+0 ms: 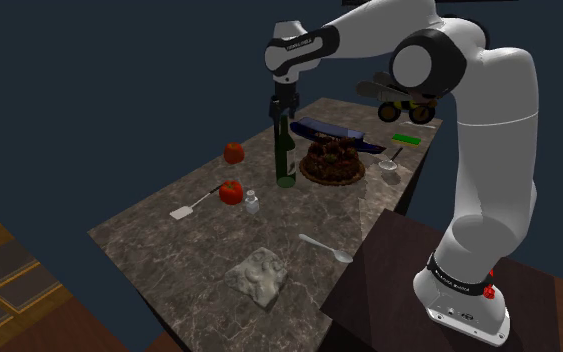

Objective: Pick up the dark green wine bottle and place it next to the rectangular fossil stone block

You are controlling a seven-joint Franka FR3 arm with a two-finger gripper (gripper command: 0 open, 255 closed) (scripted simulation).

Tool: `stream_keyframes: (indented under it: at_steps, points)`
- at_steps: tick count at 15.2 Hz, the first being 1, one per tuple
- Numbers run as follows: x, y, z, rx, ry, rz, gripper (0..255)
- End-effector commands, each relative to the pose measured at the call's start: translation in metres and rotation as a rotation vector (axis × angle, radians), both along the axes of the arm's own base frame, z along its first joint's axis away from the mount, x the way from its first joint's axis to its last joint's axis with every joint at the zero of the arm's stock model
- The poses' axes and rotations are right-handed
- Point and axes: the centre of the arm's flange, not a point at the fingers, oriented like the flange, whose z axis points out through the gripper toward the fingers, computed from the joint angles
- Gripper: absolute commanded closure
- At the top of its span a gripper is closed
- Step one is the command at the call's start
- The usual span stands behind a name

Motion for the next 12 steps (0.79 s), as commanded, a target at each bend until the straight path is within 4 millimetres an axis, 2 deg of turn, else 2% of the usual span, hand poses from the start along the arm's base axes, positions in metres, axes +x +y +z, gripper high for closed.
stream_keyframes:
  at_steps: [1,7,8,12]
  points:
    - [-0.0004,-0.0003,-0.0039,0.0,-0.001,0.0,0]
    - [-0.0004,-0.0003,-0.0038,0.0,-0.001,0.0,0]
    - [-0.0004,-0.0003,-0.0038,0.0,-0.001,0.0,255]
    - [-0.0004,-0.0004,-0.0039,0.0,-0.001,0.0,255]
